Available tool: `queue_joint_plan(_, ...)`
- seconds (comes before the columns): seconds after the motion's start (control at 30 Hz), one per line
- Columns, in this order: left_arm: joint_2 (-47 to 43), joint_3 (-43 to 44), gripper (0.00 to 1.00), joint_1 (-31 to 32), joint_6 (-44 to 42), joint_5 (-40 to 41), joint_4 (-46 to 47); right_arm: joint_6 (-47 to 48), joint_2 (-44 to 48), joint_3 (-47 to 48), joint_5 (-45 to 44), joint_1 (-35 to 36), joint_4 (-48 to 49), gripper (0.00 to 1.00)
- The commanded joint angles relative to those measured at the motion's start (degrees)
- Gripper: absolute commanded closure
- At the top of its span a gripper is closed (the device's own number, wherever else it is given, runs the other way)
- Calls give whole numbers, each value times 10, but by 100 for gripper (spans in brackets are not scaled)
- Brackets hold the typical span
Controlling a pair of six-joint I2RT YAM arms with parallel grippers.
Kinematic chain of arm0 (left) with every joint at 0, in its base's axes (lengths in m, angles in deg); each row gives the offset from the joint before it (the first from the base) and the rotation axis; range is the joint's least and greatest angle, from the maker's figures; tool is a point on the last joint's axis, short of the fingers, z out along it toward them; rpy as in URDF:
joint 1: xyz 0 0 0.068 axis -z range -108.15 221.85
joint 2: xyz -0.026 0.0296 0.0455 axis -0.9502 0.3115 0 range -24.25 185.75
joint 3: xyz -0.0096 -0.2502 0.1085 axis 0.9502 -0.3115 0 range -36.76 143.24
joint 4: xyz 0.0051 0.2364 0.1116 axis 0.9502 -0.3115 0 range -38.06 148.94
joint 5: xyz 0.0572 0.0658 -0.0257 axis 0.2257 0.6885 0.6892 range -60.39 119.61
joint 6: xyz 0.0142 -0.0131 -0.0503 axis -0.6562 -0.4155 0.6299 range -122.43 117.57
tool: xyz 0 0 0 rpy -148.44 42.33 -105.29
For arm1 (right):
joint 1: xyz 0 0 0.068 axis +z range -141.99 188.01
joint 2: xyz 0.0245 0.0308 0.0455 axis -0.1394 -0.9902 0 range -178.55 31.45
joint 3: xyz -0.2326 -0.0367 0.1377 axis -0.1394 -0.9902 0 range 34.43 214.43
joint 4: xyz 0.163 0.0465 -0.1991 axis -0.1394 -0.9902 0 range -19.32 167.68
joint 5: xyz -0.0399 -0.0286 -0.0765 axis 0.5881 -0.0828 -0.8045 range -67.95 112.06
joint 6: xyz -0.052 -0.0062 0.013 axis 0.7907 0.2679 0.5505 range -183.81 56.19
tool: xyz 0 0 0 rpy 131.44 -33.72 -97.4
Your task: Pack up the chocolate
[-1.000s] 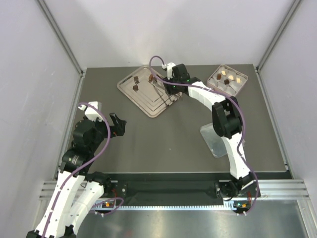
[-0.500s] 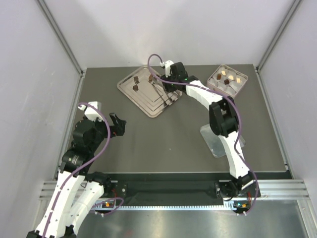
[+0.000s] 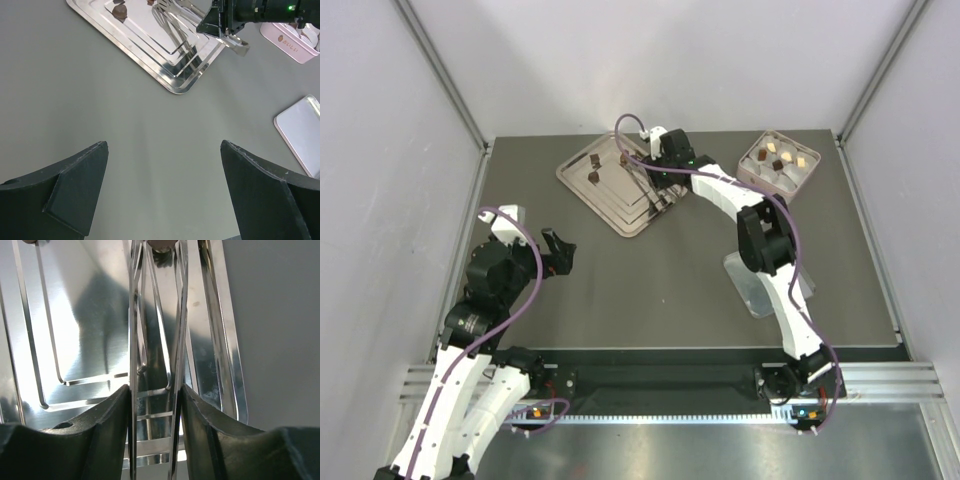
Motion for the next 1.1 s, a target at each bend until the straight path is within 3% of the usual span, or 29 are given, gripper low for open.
queue_joint_plan(0.0,-4,2,1,-5,-3,-8,35,8,-4,39,1,12,8,58)
queue_joint_plan(0.17,-5,2,1,-5,-3,-9,35,11,-4,42,1,15,8,65)
queue_joint_plan(0.37,-1,1,1,-5,-3,-8,35,5,38,8,-13,16,14,67)
queue_joint_plan(0.87,6,1,1,-5,-1,-6,32,-47,323,-273,-83,-2,47,70)
queue_joint_plan(1.07,5,0,1,-5,0,-7,32,-130,419,-377,-63,-86,28,69)
